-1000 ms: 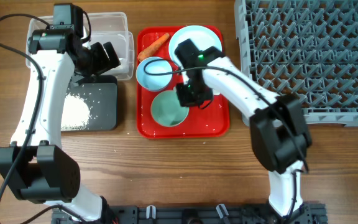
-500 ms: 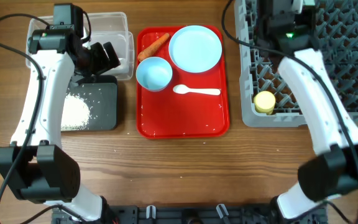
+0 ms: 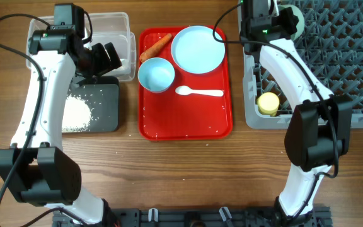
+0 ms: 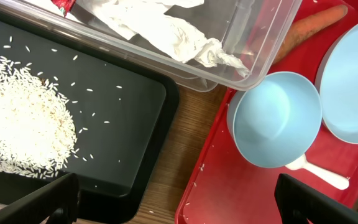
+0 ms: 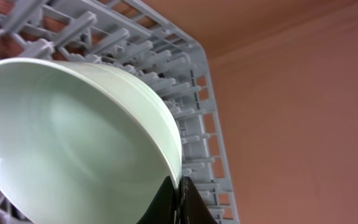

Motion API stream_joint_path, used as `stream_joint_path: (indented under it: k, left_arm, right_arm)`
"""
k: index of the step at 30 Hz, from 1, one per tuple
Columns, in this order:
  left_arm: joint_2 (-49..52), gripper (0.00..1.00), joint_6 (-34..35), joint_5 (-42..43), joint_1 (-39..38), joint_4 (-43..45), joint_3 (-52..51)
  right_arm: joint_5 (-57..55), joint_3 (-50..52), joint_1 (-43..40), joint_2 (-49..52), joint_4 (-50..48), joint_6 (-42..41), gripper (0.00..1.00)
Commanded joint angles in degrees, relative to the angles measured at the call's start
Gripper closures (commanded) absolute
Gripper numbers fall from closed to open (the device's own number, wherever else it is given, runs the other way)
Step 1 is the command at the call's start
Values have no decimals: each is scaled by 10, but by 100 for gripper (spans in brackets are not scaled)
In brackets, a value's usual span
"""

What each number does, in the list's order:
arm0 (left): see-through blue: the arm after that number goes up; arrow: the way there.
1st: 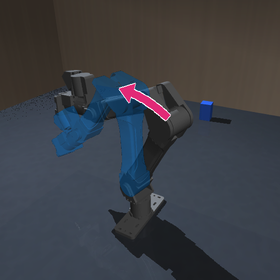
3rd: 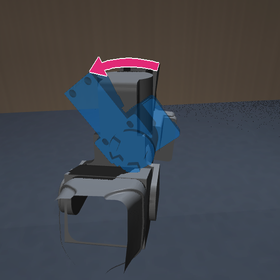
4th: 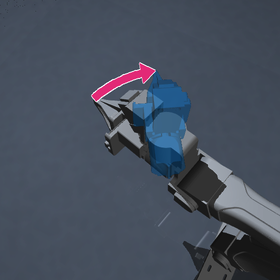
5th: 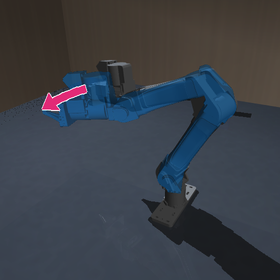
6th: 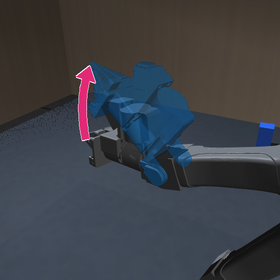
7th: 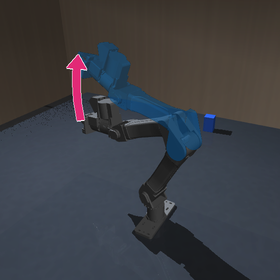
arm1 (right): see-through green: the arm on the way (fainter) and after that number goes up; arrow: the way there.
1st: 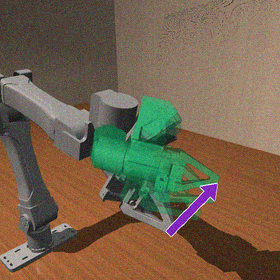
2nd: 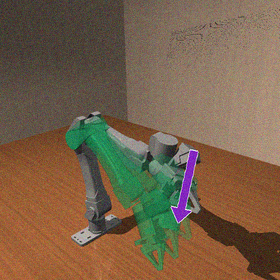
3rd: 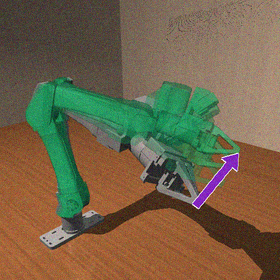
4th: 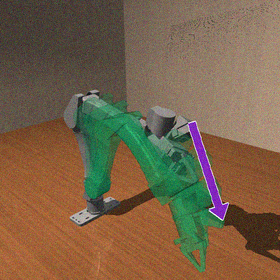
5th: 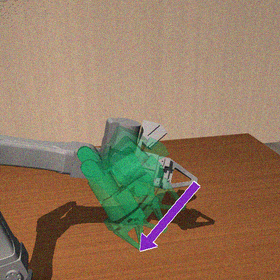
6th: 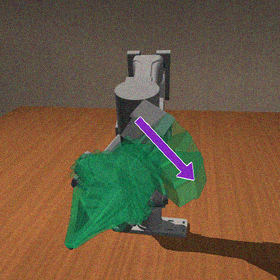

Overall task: Sort waste into correct bins and load items into the dishwasher rack
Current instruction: 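Set the green bowl into the rack and open the right gripper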

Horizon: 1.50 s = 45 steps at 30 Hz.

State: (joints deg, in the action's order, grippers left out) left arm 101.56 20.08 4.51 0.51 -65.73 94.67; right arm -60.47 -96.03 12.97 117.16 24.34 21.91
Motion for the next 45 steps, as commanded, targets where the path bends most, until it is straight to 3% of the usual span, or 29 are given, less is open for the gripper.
stream_joint_path:
  k: [1, 25, 36, 41, 45]
  left_arm:
    - [1, 0, -1, -3, 2, 0, 1]
    - [1, 0, -1, -3, 2, 0, 1]
    - [1, 0, -1, -3, 2, 0, 1]
    - [1, 0, -1, -3, 2, 0, 1]
    - [1, 0, -1, -3, 2, 0, 1]
  right_arm:
    - [26, 0, 3, 13, 8, -40, 96]
    - [-5, 1, -7, 33, -7, -94, 96]
    - [-99, 1, -9, 59, -46, -98, 93]
    - [-95, 1, -6, 59, -52, -99, 94]
    - [-30, 1, 16, 59, -10, -99, 92]
